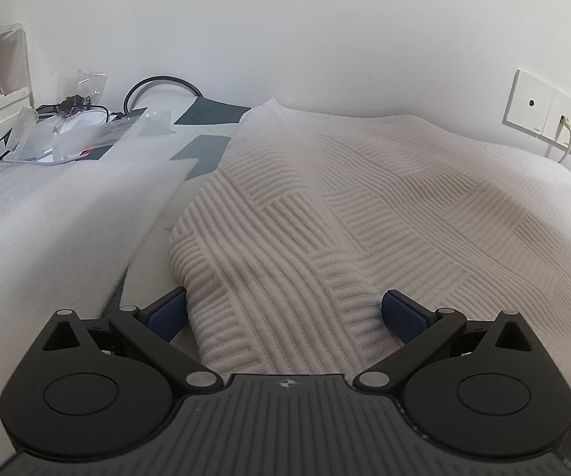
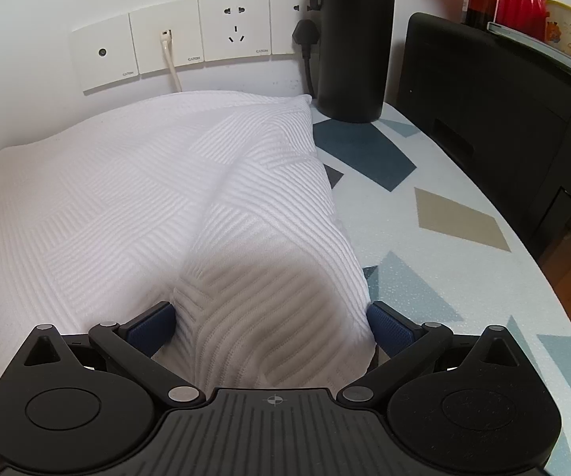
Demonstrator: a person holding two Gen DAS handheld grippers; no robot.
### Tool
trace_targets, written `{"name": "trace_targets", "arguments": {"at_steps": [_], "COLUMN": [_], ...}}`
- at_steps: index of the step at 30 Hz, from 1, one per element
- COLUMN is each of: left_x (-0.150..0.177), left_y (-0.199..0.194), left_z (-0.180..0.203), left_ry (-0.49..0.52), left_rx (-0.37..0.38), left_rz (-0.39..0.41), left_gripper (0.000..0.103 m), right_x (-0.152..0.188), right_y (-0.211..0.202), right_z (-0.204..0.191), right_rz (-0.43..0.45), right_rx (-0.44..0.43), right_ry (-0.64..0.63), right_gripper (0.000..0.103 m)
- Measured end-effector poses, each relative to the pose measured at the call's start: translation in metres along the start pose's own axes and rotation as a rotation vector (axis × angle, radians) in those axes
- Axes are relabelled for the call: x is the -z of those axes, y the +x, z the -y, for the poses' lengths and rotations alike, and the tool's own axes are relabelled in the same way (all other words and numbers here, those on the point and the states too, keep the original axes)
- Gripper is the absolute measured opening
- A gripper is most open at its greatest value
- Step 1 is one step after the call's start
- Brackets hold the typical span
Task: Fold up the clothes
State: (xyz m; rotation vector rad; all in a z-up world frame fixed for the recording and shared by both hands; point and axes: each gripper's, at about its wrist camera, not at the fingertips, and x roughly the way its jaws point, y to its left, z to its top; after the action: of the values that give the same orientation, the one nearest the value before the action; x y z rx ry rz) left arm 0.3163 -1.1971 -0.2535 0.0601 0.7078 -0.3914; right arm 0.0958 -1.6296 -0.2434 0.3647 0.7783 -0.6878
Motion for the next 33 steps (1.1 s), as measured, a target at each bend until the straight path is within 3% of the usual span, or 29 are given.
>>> {"name": "trace_targets", "arguments": {"at_steps": [33], "left_x": [-0.011], "left_y": [0.007], "left_z": [-0.005], "left_ry": [0.047], "left_rx": [0.054], "left_rz": [-0.057], "left_gripper": [0.103], "right_x": [-0.005], "right_y": [0.001], "right_z": [-0.009], "right_rz": [-0.044], "right_rx": [0.006], "right_ry": [0.006], "right_gripper": [0.102]}}
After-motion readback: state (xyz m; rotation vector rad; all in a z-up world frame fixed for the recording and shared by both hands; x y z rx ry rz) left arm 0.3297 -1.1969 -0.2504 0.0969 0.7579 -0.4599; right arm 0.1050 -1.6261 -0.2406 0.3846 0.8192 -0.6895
